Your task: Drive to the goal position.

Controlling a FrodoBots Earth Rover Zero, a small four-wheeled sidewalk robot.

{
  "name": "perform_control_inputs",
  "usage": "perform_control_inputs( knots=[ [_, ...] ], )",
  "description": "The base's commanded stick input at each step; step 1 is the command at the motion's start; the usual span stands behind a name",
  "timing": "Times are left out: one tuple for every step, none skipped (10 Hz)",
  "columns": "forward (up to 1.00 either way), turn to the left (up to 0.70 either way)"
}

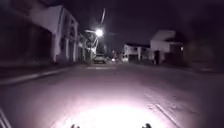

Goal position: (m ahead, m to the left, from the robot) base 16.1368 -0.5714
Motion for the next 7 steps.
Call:
perform_control_inputs(
  knots=[
    [0.7,0.0],
    [0.7,0.0],
    [0.7,0.0],
    [0.7,0.0],
    [0.7,0.0],
    [0.7,0.0],
    [0.7,0.0]
  ],
)
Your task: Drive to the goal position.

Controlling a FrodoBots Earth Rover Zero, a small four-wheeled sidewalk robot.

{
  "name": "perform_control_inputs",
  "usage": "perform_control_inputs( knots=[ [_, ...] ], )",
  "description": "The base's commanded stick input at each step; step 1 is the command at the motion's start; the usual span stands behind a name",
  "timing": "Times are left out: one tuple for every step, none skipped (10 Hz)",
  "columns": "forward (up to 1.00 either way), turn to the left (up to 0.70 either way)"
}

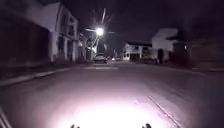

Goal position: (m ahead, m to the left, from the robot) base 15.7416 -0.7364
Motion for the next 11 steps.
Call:
perform_control_inputs(
  knots=[
    [0.7,0.0],
    [0.7,0.0],
    [0.7,0.0],
    [0.7,0.0],
    [0.7,0.0],
    [0.7,0.0],
    [0.7,0.0],
    [0.7,0.0],
    [0.7,0.0],
    [0.7,0.0],
    [0.7,0.0]
  ],
)
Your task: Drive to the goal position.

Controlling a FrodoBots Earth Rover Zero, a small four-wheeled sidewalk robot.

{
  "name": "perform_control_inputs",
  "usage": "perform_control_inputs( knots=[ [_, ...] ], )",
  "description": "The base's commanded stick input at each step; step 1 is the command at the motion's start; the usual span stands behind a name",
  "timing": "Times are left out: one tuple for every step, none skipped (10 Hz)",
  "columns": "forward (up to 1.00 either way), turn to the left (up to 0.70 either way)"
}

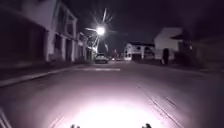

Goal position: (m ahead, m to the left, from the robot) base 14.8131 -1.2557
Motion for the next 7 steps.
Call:
perform_control_inputs(
  knots=[
    [0.7,0.0],
    [0.7,0.0],
    [0.7,0.0],
    [0.7,0.0],
    [0.7,0.0],
    [0.7,0.0],
    [0.7,0.0]
  ],
)
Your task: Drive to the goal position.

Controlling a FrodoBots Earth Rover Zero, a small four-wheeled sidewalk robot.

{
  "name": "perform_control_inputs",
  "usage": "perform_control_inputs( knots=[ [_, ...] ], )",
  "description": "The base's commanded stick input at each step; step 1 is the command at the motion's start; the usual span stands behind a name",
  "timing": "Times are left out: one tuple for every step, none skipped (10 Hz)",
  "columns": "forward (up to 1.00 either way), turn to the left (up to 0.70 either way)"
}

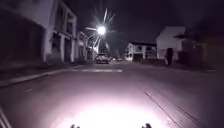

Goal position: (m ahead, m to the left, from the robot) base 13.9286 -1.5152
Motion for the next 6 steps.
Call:
perform_control_inputs(
  knots=[
    [0.7,0.0],
    [0.7,0.0],
    [0.7,0.0],
    [0.7,0.0],
    [0.7,0.0],
    [0.7,0.0]
  ],
)
